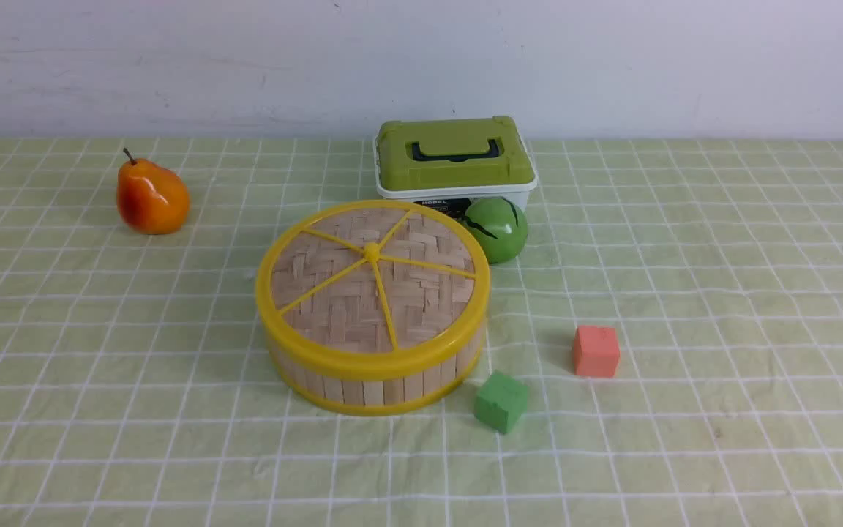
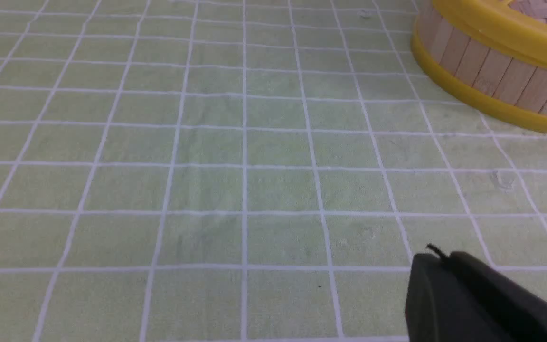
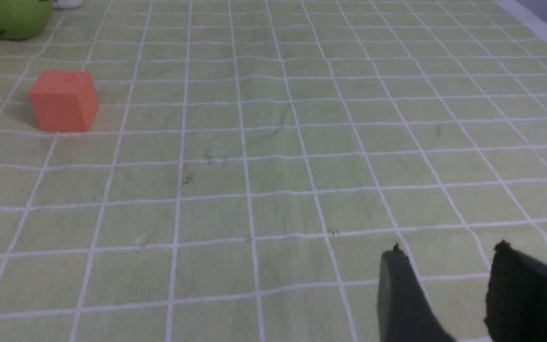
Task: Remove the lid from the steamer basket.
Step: Use the left arm to lift the lid of the steamer
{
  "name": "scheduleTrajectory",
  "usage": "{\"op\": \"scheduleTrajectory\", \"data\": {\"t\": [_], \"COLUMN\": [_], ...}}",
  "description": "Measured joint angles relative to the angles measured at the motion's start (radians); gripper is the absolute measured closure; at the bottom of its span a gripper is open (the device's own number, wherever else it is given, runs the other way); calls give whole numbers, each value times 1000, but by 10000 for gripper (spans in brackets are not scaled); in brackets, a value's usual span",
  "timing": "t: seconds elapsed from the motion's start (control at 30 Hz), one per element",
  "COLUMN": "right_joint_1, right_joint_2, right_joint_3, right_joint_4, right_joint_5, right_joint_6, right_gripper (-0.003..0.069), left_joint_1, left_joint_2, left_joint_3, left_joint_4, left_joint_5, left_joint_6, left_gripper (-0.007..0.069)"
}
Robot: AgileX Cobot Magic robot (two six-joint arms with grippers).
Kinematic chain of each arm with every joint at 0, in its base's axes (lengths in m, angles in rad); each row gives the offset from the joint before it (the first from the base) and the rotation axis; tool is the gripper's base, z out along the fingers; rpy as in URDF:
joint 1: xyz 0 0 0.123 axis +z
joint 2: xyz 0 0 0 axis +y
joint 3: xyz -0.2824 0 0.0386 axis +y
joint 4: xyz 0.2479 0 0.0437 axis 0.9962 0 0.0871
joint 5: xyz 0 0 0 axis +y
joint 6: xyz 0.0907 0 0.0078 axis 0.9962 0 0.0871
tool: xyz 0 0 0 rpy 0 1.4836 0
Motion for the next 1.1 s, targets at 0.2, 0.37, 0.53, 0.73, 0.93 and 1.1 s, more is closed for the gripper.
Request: {"op": "scheduleTrajectory", "data": {"t": [0.2, 0.37, 0.53, 0.73, 0.93, 1.1], "right_joint_1": [0, 0, 0, 0, 0, 0], "right_joint_2": [0, 0, 0, 0, 0, 0], "right_joint_3": [0, 0, 0, 0, 0, 0], "right_joint_4": [0, 0, 0, 0, 0, 0], "right_joint_5": [0, 0, 0, 0, 0, 0], "right_joint_6": [0, 0, 0, 0, 0, 0], "right_gripper": [418, 418, 418, 418, 418, 416], "left_joint_1": [0, 0, 0, 0, 0, 0], "left_joint_2": [0, 0, 0, 0, 0, 0], "left_joint_3": [0, 0, 0, 0, 0, 0], "left_joint_4": [0, 0, 0, 2, 3, 3], "left_joint_5": [0, 0, 0, 0, -1, -16], "left_joint_6": [0, 0, 0, 0, 0, 0], "left_gripper": [601, 595, 588, 586, 585, 578]}}
